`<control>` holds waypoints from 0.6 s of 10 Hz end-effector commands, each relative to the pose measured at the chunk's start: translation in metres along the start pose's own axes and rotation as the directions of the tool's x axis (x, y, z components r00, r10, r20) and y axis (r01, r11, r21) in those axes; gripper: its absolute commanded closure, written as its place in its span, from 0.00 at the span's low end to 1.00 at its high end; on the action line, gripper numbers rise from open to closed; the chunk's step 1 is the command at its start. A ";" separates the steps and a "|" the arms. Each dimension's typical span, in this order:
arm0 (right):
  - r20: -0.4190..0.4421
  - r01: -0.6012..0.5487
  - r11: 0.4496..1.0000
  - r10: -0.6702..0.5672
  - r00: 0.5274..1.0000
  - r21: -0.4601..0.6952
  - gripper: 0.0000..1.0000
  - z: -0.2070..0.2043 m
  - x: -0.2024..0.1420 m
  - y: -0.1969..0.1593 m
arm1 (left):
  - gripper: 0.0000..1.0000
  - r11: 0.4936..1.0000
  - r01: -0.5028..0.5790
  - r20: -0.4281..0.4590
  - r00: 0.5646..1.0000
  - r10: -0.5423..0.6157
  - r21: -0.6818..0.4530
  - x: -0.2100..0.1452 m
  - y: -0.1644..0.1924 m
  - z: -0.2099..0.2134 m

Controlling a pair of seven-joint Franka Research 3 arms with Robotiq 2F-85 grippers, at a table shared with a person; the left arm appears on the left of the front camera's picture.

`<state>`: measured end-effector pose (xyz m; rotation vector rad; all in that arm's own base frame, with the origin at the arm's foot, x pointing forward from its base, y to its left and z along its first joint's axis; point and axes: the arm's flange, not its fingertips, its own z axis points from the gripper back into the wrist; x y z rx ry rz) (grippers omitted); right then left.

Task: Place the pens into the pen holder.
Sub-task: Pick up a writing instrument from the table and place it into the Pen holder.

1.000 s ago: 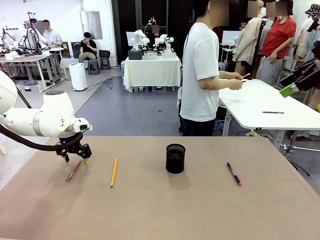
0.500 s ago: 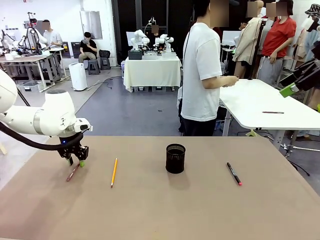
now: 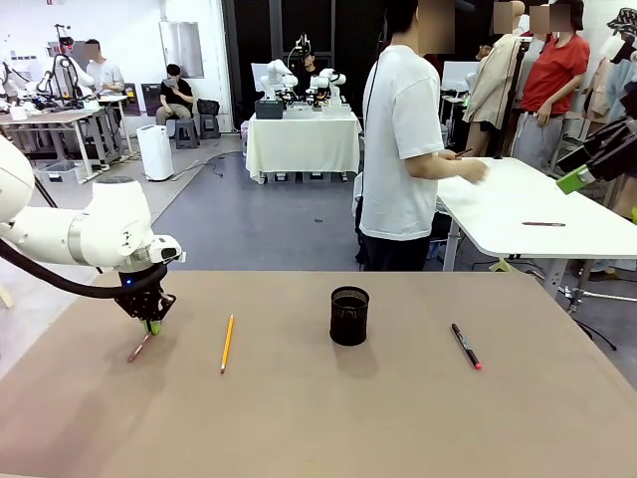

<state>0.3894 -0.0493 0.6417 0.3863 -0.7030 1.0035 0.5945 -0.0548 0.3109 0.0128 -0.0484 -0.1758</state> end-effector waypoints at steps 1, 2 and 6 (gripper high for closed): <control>0.013 -0.006 1.000 0.006 1.000 0.005 0.00 0.001 0.001 0.001 | 1.00 0.998 -0.005 -0.047 0.999 0.002 -0.057 -0.010 0.002 0.007; 0.013 -0.006 1.000 0.006 1.000 0.005 0.00 0.001 0.001 0.001 | 1.00 0.989 0.007 -0.057 0.998 -0.015 -0.150 -0.015 0.006 0.018; 0.013 -0.006 1.000 0.006 1.000 0.005 0.00 0.001 0.001 0.001 | 1.00 0.831 0.127 0.065 0.992 -0.109 -0.541 -0.031 0.005 0.094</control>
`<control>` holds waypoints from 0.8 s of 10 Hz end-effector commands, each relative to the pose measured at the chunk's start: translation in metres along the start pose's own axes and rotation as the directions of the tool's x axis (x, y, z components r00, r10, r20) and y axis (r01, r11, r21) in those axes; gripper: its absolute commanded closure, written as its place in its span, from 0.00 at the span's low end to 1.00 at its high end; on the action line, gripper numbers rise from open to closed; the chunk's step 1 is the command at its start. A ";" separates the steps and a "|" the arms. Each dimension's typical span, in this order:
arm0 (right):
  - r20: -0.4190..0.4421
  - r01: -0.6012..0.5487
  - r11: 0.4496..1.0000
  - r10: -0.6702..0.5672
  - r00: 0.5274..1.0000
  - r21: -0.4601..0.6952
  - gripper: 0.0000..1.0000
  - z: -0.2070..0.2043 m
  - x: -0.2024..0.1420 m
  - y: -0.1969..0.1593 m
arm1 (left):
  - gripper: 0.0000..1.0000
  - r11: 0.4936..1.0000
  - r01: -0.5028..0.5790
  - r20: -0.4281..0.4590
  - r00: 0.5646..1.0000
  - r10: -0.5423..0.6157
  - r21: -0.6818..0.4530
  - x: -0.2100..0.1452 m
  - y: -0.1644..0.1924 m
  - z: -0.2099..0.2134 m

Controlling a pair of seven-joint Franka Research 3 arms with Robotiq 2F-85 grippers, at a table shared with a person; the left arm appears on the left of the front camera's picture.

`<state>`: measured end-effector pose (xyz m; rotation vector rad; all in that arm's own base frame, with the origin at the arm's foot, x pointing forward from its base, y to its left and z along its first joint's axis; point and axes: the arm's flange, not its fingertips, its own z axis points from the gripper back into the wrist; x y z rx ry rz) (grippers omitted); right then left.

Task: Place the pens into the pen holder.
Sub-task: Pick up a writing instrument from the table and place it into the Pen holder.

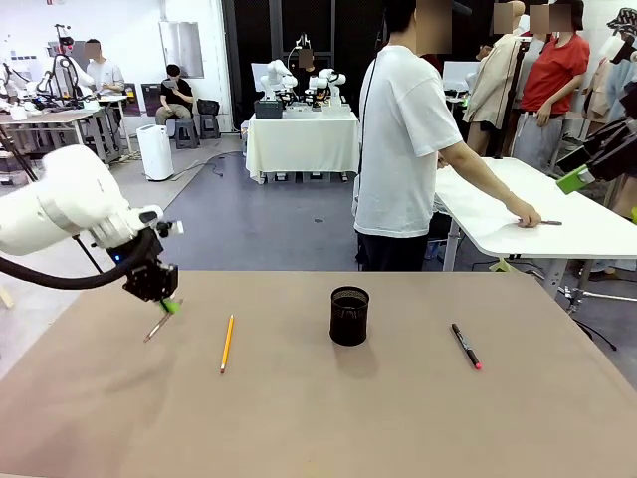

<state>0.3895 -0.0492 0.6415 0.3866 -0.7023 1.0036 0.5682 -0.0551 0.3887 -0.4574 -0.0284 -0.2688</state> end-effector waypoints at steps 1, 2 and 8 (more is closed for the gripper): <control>0.014 -0.006 1.000 0.006 1.000 0.005 0.00 0.002 0.002 0.001 | 1.00 0.975 0.097 0.075 0.994 -0.083 -0.198 -0.011 -0.013 0.033; 0.014 -0.006 1.000 0.006 1.000 0.005 0.00 0.002 0.002 0.001 | 1.00 0.933 0.184 0.109 0.981 -0.157 -0.309 -0.014 -0.024 0.048; 0.014 -0.006 1.000 0.006 1.000 0.005 0.00 0.002 0.002 0.001 | 1.00 0.570 0.786 0.721 0.538 -0.436 -0.242 -0.016 -0.103 0.074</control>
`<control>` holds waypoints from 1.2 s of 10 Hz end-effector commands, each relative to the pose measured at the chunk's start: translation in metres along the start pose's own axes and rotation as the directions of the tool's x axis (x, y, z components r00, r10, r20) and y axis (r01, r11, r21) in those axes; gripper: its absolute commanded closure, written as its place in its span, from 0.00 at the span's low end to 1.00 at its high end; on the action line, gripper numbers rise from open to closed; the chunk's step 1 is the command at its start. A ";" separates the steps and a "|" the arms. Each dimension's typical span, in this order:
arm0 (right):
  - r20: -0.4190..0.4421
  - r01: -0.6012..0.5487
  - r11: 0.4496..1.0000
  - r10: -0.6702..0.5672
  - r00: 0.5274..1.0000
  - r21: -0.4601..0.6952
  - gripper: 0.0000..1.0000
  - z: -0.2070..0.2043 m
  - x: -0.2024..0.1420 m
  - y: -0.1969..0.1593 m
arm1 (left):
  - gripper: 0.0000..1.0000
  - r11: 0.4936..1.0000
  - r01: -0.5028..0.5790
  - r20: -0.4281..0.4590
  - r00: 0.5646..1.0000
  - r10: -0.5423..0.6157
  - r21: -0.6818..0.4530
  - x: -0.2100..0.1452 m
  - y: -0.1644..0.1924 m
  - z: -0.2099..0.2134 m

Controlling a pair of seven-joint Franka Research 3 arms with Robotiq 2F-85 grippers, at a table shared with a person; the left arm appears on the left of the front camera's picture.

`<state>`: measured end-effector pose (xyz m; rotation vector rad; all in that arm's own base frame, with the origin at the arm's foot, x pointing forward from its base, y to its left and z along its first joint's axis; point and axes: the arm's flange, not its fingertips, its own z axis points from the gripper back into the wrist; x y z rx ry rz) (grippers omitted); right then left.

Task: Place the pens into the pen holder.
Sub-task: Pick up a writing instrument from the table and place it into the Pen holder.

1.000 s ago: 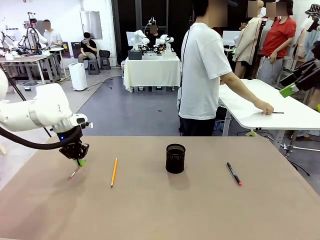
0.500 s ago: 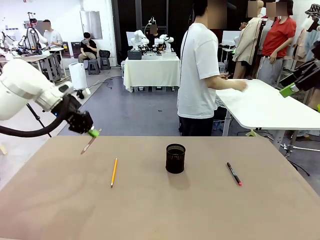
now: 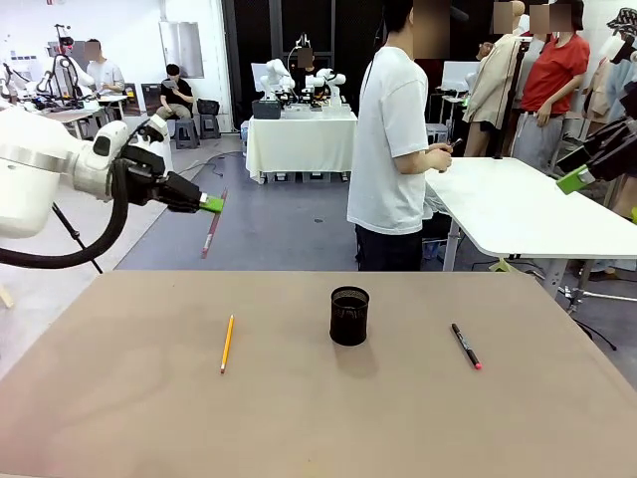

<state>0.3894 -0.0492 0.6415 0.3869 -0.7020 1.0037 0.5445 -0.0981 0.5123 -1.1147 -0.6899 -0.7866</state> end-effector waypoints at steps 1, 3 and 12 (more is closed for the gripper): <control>0.014 -0.006 1.000 0.006 1.000 0.005 0.00 0.001 0.002 0.001 | 1.00 0.957 0.289 0.036 0.957 -0.288 -0.026 -0.020 -0.020 -0.021; 0.014 -0.006 1.000 0.006 1.000 0.005 0.00 0.001 0.002 0.001 | 1.00 0.938 0.337 -0.037 0.941 -0.335 0.081 -0.019 -0.019 -0.033; 0.014 -0.006 1.000 0.006 1.000 0.005 0.00 0.001 0.002 0.001 | 1.00 0.808 0.587 0.171 0.802 -0.573 -0.047 -0.014 0.003 -0.141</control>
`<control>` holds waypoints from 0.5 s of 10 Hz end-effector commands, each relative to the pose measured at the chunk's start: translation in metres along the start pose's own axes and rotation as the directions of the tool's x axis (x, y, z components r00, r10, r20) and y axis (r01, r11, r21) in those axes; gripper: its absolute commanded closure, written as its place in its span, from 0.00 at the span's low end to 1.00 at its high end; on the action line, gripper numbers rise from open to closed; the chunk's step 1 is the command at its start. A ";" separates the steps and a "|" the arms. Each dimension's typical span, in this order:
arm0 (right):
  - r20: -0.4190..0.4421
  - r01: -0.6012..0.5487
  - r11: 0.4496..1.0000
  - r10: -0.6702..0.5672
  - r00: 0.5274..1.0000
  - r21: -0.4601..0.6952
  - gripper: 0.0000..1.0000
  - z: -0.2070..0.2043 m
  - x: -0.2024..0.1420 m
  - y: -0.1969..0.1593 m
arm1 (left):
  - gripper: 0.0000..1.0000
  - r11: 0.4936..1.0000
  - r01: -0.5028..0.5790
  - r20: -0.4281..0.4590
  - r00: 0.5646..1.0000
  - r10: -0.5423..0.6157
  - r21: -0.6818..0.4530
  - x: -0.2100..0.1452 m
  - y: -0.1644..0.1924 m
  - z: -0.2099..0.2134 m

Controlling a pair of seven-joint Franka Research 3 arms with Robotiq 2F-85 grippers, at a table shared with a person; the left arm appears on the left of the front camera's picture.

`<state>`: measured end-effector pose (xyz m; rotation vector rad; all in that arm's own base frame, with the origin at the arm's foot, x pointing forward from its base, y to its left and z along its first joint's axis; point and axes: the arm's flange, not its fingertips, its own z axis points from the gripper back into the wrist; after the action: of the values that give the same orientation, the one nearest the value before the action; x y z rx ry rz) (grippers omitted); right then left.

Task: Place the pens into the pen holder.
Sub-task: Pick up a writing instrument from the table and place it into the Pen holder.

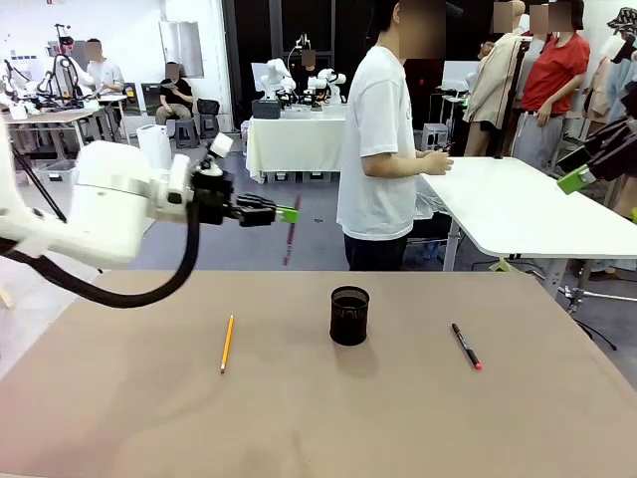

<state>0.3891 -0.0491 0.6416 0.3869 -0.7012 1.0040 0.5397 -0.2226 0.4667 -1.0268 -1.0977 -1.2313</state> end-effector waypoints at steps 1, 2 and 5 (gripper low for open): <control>0.015 -0.006 1.000 0.006 1.000 0.004 0.00 0.001 0.002 0.001 | 1.00 0.993 0.111 0.059 0.992 -0.108 -0.047 -0.014 0.013 -0.026; 0.015 -0.006 1.000 0.006 1.000 0.004 0.00 0.001 0.002 0.001 | 1.00 0.985 0.155 0.073 0.986 -0.150 -0.076 -0.021 0.017 -0.038; 0.015 -0.006 1.000 0.006 1.000 0.004 0.00 0.001 0.002 0.001 | 1.00 0.975 0.160 0.140 0.980 -0.139 -0.152 -0.036 0.021 -0.071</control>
<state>0.3891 -0.0492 0.6415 0.3872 -0.7004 1.0040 0.5611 -0.2773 0.4197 -1.1341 -1.1856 -1.4093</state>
